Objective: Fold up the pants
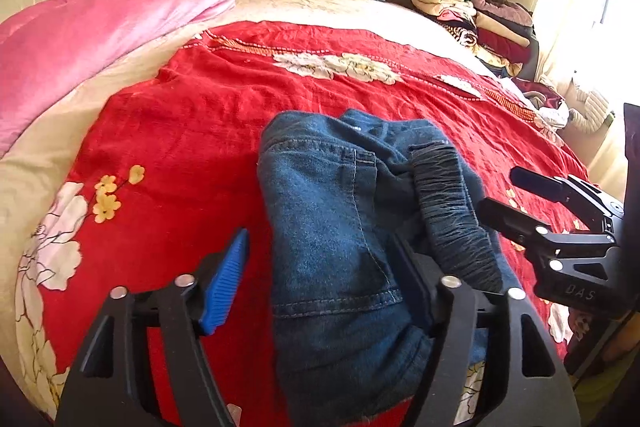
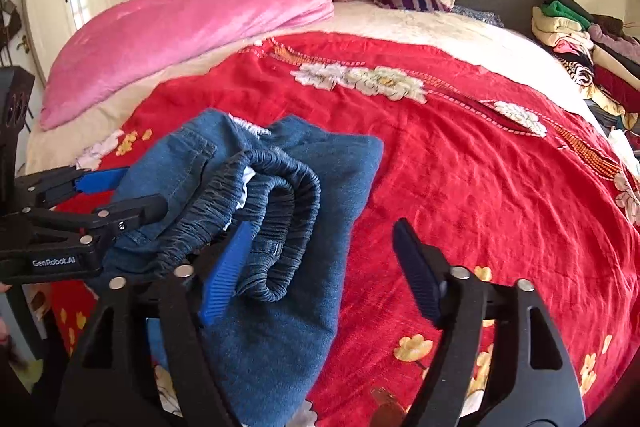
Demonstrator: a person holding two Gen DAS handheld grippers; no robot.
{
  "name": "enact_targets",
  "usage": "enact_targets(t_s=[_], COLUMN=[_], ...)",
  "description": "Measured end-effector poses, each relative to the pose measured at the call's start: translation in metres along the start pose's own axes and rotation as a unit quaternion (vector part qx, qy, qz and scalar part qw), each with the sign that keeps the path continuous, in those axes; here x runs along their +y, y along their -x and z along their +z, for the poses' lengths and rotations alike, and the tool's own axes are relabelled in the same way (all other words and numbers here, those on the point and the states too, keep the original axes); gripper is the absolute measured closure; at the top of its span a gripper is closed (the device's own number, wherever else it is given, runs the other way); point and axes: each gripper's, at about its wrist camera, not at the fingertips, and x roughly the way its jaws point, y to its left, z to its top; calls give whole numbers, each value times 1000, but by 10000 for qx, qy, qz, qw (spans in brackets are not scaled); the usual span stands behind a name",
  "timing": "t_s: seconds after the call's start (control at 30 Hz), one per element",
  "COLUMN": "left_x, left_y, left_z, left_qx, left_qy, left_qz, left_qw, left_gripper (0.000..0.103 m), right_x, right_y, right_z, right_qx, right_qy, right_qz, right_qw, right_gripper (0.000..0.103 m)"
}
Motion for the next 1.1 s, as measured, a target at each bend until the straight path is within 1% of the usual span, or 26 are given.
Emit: enact_targets(t_s=[0.07, 0.1, 0.13, 0.17, 0.27, 0.33, 0.53, 0.77, 0.87, 1.1], left_x=[0, 1, 1, 1, -1, -3, -8, -14, -17, -21], left_y=[8, 14, 18, 23, 38, 47, 72, 99, 109, 130], left_z=[0, -1, -2, -3, -9, -13, -30, -47, -52, -69], left_qx=[-76, -118, -156, -183, -272, -307, -403, -556, -631, -719], left_qy=[13, 28, 30, 22, -10, -50, -76, -63, -121, -202], left_qz=[47, 63, 75, 99, 166, 205, 234, 269, 295, 358], left_qw=[10000, 9999, 9998, 9998, 9995, 9993, 9989, 9981, 9975, 9966], left_gripper=[22, 19, 13, 9, 5, 5, 4, 4, 4, 4], right_x=[-2, -3, -3, -3, -3, -1, 4, 5, 6, 10], right_y=[8, 13, 21, 25, 44, 56, 94, 130, 141, 156], right_z=[0, 0, -1, -2, -5, -6, -11, -22, -30, -49], right_qx=[-75, -136, -234, -282, -474, -595, -1000, -1328, -1380, -1337], right_qy=[-50, -66, -91, -104, -146, -137, -50, -68, -78, -47], right_qz=[-1, -2, -25, -31, 20, 17, -92, -120, -184, -218], right_qw=[10000, 9999, 9997, 9995, 9988, 9981, 9949, 9910, 9902, 9908], right_gripper=[26, 21, 17, 17, 12, 10, 9, 9, 9, 9])
